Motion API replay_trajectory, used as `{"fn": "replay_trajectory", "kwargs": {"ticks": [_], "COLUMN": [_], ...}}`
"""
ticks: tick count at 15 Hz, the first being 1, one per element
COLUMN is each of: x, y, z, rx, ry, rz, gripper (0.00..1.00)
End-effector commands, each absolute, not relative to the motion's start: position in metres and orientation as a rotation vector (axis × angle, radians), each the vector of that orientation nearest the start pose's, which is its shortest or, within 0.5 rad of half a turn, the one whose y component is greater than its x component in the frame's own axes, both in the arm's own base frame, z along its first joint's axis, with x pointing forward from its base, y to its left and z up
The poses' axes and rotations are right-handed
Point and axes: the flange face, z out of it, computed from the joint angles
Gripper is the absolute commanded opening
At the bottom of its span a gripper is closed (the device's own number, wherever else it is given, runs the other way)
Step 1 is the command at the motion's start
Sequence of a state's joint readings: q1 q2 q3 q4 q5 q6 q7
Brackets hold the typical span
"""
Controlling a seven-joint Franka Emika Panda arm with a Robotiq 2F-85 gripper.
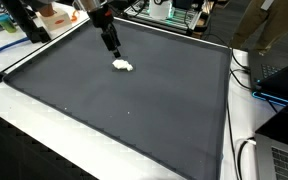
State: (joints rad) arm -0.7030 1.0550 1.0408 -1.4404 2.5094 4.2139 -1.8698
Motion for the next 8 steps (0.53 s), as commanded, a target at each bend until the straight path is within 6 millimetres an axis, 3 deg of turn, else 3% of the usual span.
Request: {"fn": "replay_trajectory", "kwargs": {"ticks": [1, 8], "x": [0.507, 0.407], "y": [0.017, 0.105], "z": [0.278, 0.336], "rx": [-2.761, -3.080], "ry": [1.137, 0.705], "rz": [0.134, 0.006], "gripper": [1.00, 1.00]}}
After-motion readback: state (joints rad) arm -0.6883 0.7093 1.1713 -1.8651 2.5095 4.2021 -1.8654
